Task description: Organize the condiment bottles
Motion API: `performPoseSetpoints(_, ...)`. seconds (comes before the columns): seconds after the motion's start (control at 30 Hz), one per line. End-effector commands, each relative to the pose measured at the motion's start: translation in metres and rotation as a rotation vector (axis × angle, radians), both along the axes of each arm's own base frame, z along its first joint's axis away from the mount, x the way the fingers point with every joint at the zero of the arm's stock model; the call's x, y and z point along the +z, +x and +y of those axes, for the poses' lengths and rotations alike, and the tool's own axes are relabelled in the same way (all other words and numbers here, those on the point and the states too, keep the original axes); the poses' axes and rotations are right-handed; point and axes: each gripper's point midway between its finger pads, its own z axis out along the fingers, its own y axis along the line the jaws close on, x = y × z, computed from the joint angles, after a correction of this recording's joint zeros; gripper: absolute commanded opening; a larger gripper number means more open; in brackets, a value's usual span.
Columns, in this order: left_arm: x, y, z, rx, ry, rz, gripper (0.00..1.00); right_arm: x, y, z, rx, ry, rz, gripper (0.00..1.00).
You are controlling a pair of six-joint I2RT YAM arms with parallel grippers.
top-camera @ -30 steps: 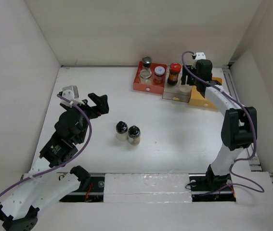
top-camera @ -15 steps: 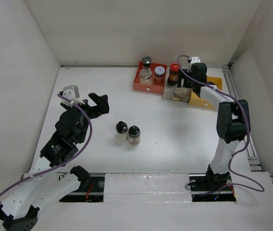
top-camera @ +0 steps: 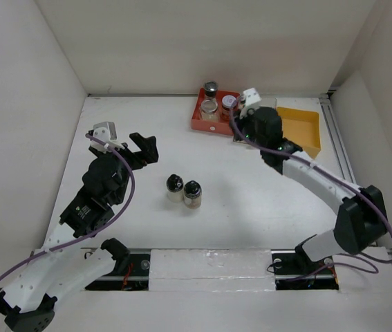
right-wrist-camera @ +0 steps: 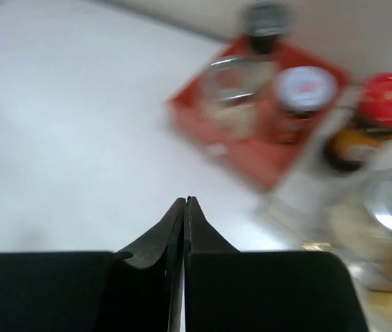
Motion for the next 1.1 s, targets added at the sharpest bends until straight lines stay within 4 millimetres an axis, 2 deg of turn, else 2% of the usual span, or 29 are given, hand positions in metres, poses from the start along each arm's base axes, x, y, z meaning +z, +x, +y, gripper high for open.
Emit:
performPoseSetpoints(0.0,0.006,0.002,0.001,0.011,-0.013,-0.03,0.97,-0.012,-0.059,0.06,0.206,-0.003,-0.004,0.0)
performPoseSetpoints(0.03,0.006,0.002,0.001,0.011,-0.013,-0.03,0.97,-0.014,-0.075,0.07,0.264,-0.029,-0.018,0.0)
performPoseSetpoints(0.07,0.006,0.001,0.0,0.0,-0.013,-0.029,0.97,-0.016,-0.092,0.08,0.33,-0.031,-0.02,0.04)
performPoseSetpoints(0.1,0.006,0.001,0.0,0.0,-0.013,-0.029,0.97,-0.03,-0.116,0.09,0.386,-0.056,0.003,0.25)
performPoseSetpoints(0.13,0.006,0.001,0.0,0.0,-0.013,-0.029,0.97,-0.021,-0.132,0.091,0.424,-0.05,-0.017,0.41)
performPoseSetpoints(0.2,0.006,0.001,0.0,0.0,-0.013,-0.029,0.97,-0.031,-0.165,0.099,0.551,-0.052,0.021,0.76)
performPoseSetpoints(0.33,0.004,0.003,-0.003,-0.009,-0.008,-0.022,0.97,-0.051,-0.206,0.119,0.709,-0.068,0.087,0.92)
performPoseSetpoints(0.37,0.004,0.003,-0.003,-0.009,-0.008,-0.022,0.97,-0.066,-0.209,0.125,0.73,-0.084,0.126,0.93)
performPoseSetpoints(0.43,0.001,0.005,-0.005,-0.009,-0.001,-0.013,0.97,-0.078,-0.218,0.138,0.78,-0.11,0.155,0.96)
performPoseSetpoints(0.47,0.006,0.004,-0.004,-0.009,-0.008,-0.022,0.97,-0.086,-0.217,0.148,0.799,-0.132,0.166,0.97)
performPoseSetpoints(0.53,0.006,0.004,-0.006,-0.018,-0.008,-0.021,0.97,-0.091,-0.217,0.159,0.82,-0.158,0.164,0.99)
performPoseSetpoints(0.57,0.006,0.004,-0.006,-0.018,-0.008,-0.021,0.97,-0.084,-0.219,0.17,0.843,-0.161,0.144,0.99)
performPoseSetpoints(0.6,0.006,0.004,-0.006,-0.018,-0.008,-0.021,0.97,-0.091,-0.216,0.174,0.844,-0.169,0.159,1.0)
performPoseSetpoints(0.67,0.006,0.004,-0.006,-0.018,-0.008,-0.021,0.97,-0.09,-0.215,0.181,0.856,-0.175,0.15,1.0)
performPoseSetpoints(0.73,0.009,0.002,-0.005,-0.018,-0.015,-0.03,0.97,-0.087,-0.207,0.183,0.833,-0.182,0.123,1.0)
performPoseSetpoints(0.77,0.009,0.002,-0.004,-0.018,-0.015,-0.03,0.97,-0.092,-0.206,0.184,0.818,-0.198,0.129,1.0)
performPoseSetpoints(0.8,0.009,0.002,-0.004,-0.018,-0.015,-0.03,0.97,-0.086,-0.203,0.187,0.818,-0.188,0.111,0.98)
performPoseSetpoints(0.87,0.009,0.002,-0.004,-0.018,-0.015,-0.03,0.97,-0.097,-0.198,0.188,0.795,-0.205,0.122,0.97)
performPoseSetpoints(0.93,0.009,0.002,-0.004,-0.018,-0.015,-0.03,0.97,-0.102,-0.194,0.189,0.786,-0.215,0.131,0.91)
performPoseSetpoints(1.0,0.009,0.002,-0.004,-0.018,-0.015,-0.03,0.97,-0.109,-0.192,0.189,0.77,-0.221,0.148,0.91)
performPoseSetpoints(1.03,0.009,0.002,-0.004,-0.018,-0.015,-0.03,0.97,-0.114,-0.192,0.189,0.77,-0.227,0.158,0.86)
performPoseSetpoints(1.07,0.009,0.002,-0.004,-0.018,-0.015,-0.03,0.97,-0.119,-0.192,0.189,0.77,-0.234,0.169,0.86)
